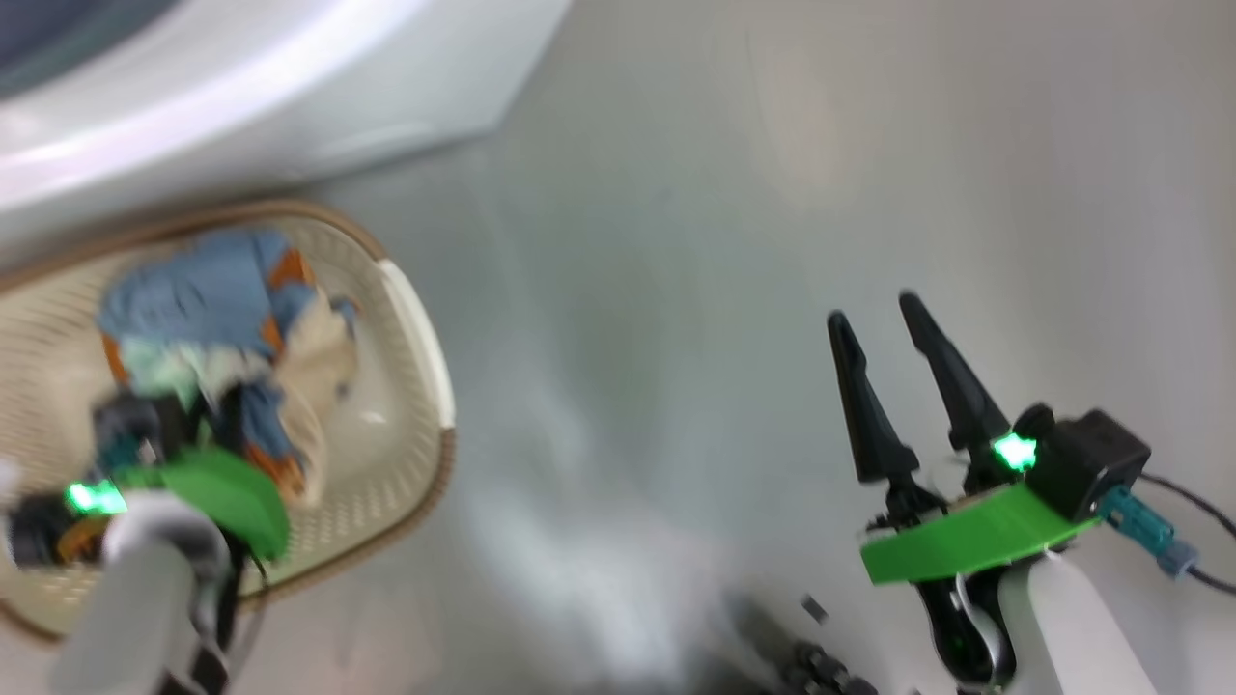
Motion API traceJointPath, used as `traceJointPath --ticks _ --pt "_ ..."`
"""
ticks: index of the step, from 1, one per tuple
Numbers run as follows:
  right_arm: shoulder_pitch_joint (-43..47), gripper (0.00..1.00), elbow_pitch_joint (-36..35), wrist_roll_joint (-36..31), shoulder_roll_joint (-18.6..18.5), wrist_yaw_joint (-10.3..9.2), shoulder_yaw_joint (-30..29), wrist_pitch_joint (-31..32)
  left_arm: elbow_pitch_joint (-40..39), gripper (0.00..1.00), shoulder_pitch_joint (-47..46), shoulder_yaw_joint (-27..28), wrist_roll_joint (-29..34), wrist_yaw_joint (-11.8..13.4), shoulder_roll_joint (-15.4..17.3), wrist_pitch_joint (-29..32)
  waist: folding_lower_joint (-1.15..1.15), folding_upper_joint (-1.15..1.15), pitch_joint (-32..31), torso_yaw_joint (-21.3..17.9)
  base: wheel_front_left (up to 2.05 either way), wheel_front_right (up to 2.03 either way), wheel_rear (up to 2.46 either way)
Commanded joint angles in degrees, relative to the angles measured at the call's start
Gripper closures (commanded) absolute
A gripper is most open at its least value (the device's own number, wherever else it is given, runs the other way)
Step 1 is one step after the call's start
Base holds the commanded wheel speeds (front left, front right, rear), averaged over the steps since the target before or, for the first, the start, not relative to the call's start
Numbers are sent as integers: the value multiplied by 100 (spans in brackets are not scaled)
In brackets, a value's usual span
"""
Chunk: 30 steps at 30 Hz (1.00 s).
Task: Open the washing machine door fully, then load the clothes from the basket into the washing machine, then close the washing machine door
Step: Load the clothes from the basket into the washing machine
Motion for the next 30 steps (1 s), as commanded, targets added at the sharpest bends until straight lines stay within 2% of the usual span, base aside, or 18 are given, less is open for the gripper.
traceJointPath --ticks 1,7,14,25,30 --pt "297 0 -57 -38 -63 35 44 -28 -213 100 372 194 -7 66 60 -59 0 0 -1119 704 0 0 0" --pt "716 0 117 -212 -63 35 -89 -28 -1126 100 1466 536 61 257 -330 -59 0 0 -2050 1075 0 0 0" --pt "1178 0 283 -526 -63 35 -214 -28 -2103 100 2368 821 242 281 -719 -59 0 0 -2876 1552 0 0 0" --pt "1745 0 442 -698 -68 35 -307 -28 -3177 100 3572 1024 597 432 -952 -60 0 0 -3992 2011 0 0 0" --pt "1966 0 440 -647 -110 35 -305 -28 -3577 100 3946 1032 752 506 -979 -60 0 0 -4262 2153 0 0 0"
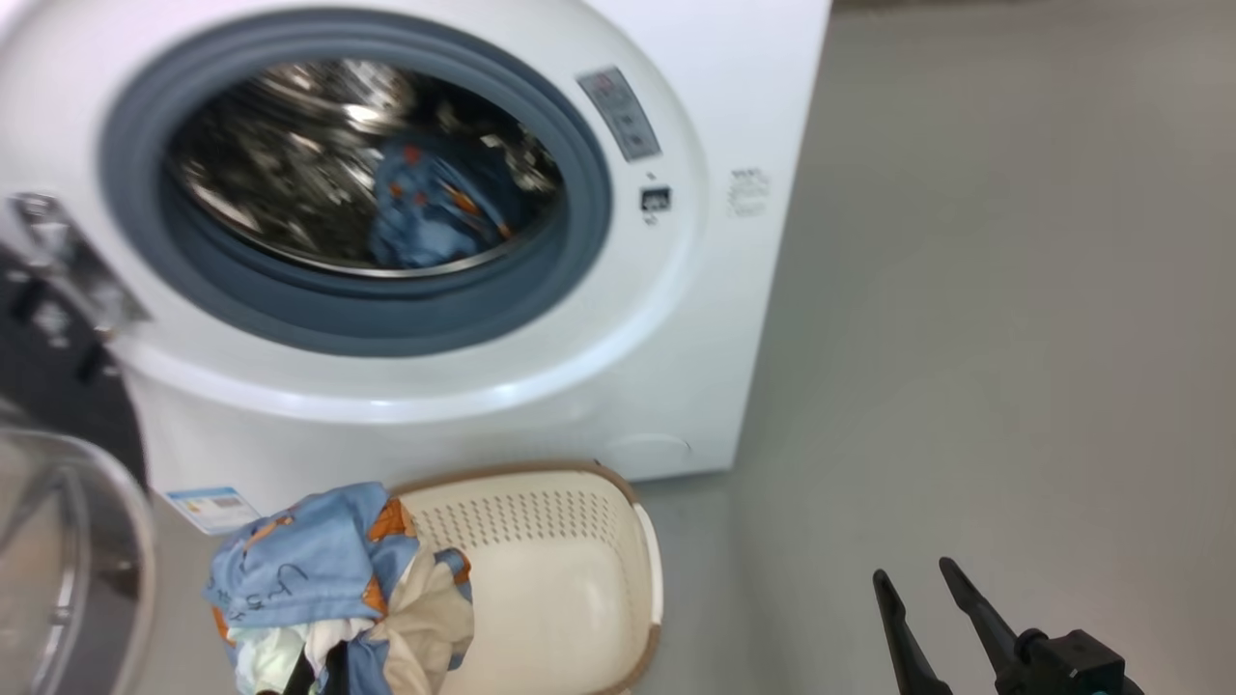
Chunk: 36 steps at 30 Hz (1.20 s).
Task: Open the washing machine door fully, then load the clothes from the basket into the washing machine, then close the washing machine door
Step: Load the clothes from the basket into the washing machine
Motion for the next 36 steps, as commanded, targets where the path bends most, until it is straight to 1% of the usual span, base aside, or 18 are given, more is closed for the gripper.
traceJointPath --ticks 1,8,12,24,36 --pt "-30 0 -118 69 -69 35 165 -28 -267 100 1 211 75 57 35 -61 0 0 -590 494 0 0 0" --pt "118 0 -133 116 -104 35 150 -28 -797 100 333 270 188 101 20 -61 0 0 -760 618 0 0 0" --pt "196 0 -150 139 -138 35 98 -28 -943 100 421 298 240 95 17 -61 0 0 -799 684 0 0 0" --pt "163 0 -161 129 -146 35 69 -28 -1048 100 445 364 283 42 12 -61 0 0 -739 746 0 0 0" --pt "87 0 -165 103 -114 35 103 -28 -1028 100 374 343 240 15 6 -61 0 0 -665 694 0 0 0"
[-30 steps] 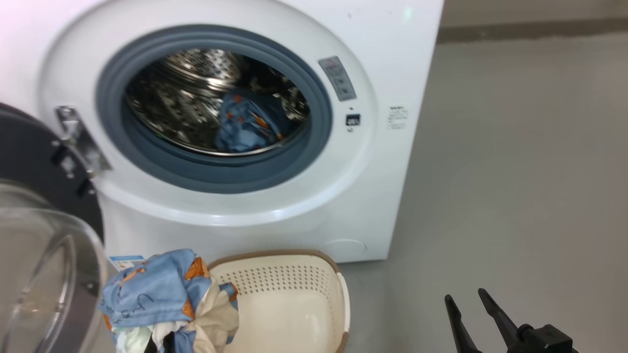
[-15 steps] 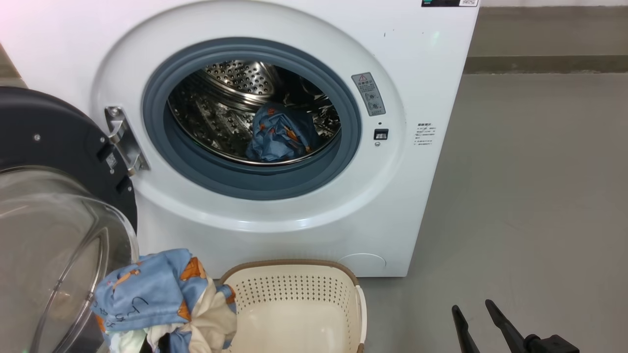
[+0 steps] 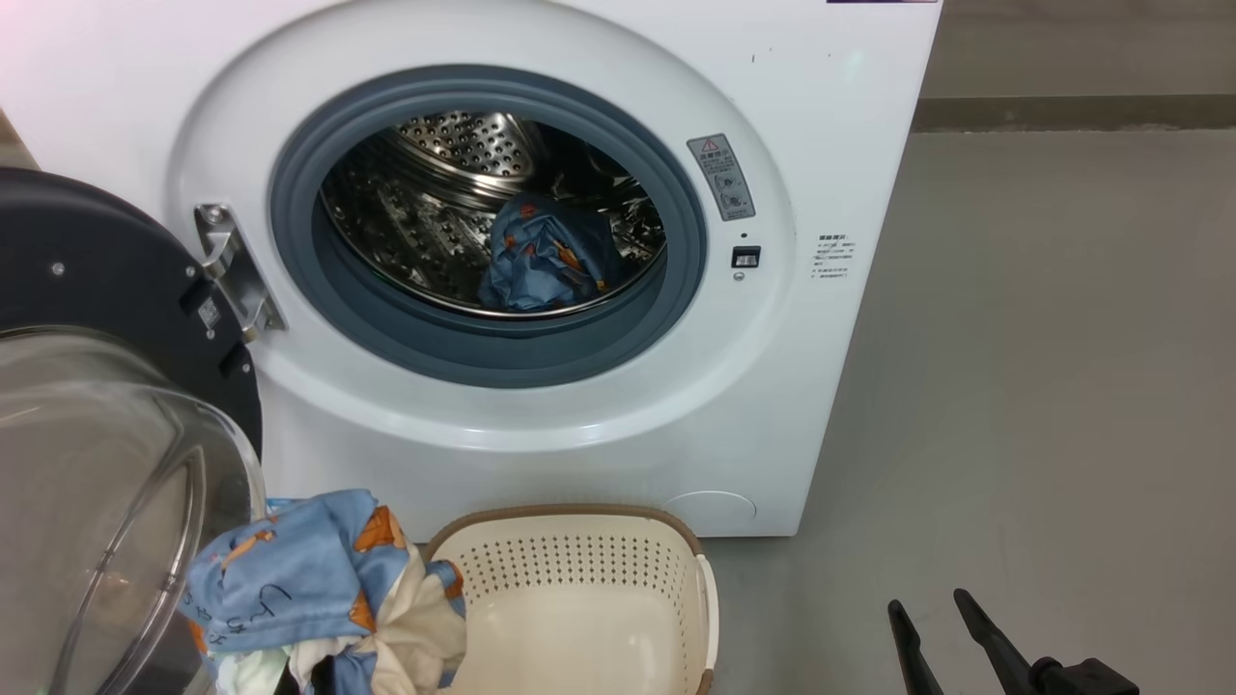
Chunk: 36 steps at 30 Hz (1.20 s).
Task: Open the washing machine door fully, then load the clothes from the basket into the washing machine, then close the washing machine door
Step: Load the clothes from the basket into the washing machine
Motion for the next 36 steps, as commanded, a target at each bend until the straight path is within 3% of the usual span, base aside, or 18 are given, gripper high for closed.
traceJointPath --ticks 1,28,36 --pt "-220 0 -147 14 -29 35 148 -28 -158 100 -207 180 0 -30 13 -60 0 0 18 -18 0 0 0" --pt "-290 0 -165 -17 32 35 138 -28 -170 100 -314 131 -10 -56 9 -60 0 0 190 -184 0 0 0" --pt "-327 0 -161 -16 48 35 155 -28 -105 100 -462 70 47 -176 22 -60 0 0 214 -258 0 0 0"
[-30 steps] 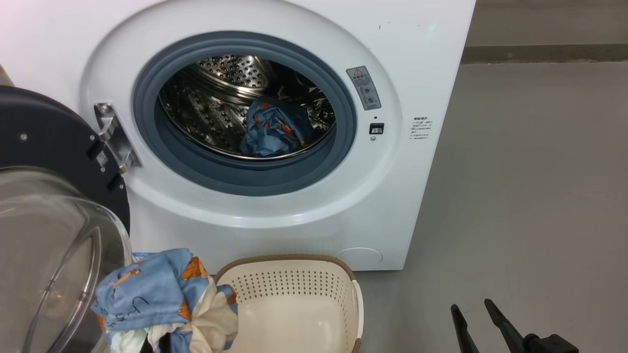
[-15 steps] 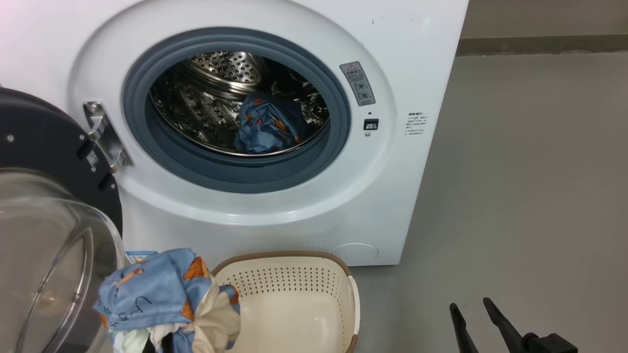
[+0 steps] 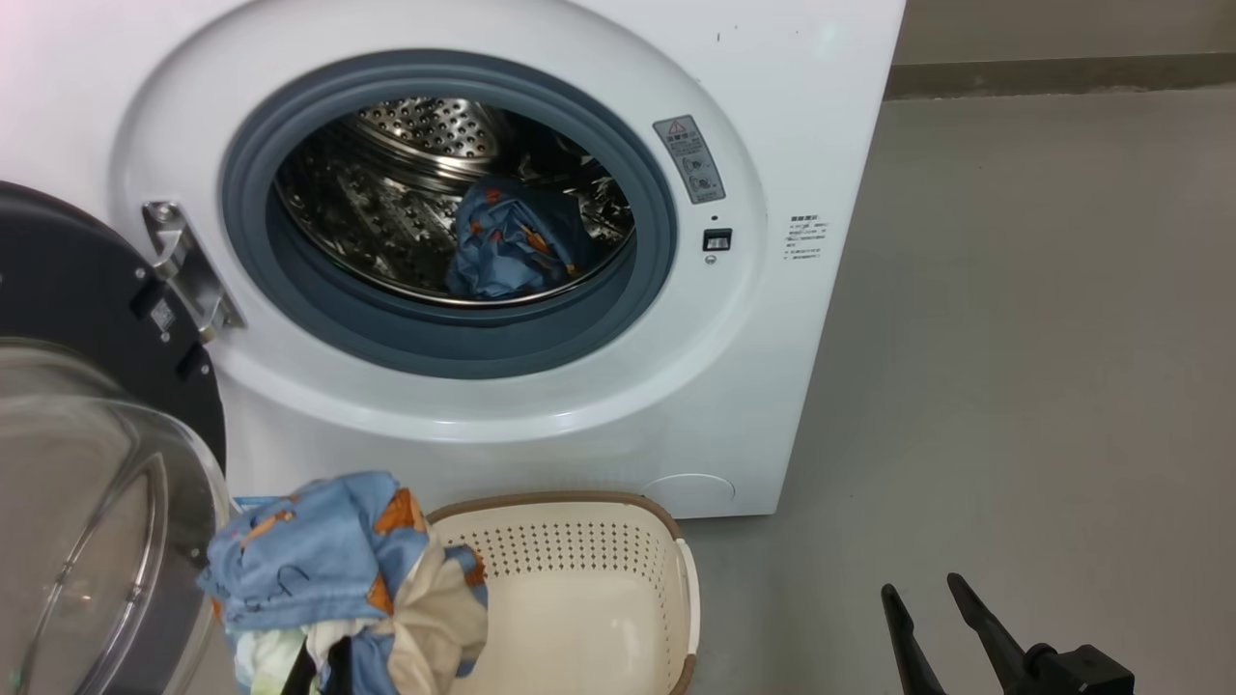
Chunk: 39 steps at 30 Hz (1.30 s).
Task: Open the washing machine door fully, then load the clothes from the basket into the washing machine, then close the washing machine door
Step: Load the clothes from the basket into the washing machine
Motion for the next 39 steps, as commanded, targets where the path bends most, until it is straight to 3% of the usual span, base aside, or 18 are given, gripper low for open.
traceJointPath --ticks 1,12,19,24,30,39 --pt "-211 0 -137 -11 -20 35 152 -28 -113 100 -353 182 53 -42 28 -60 0 0 14 -26 0 0 0" --pt "-358 0 -146 -7 -5 35 262 -28 456 100 -1250 55 -116 -263 18 -60 0 0 296 -456 0 0 0" --pt "-583 0 -185 84 -1 35 388 -28 1284 100 -2433 263 -319 -347 94 -60 0 0 789 -1019 0 0 0" --pt "-731 0 -246 204 0 35 534 -28 1905 100 -3342 487 -338 -428 429 -60 0 0 1251 -1522 0 0 0" --pt "-878 0 -266 402 0 35 722 -28 2603 100 -4366 733 -211 -446 1093 -60 0 0 1803 -2107 0 0 0" --pt "-1019 0 -296 628 0 35 1094 -28 3674 100 -5681 929 -193 -566 1803 -60 0 0 2416 -2660 0 0 0"
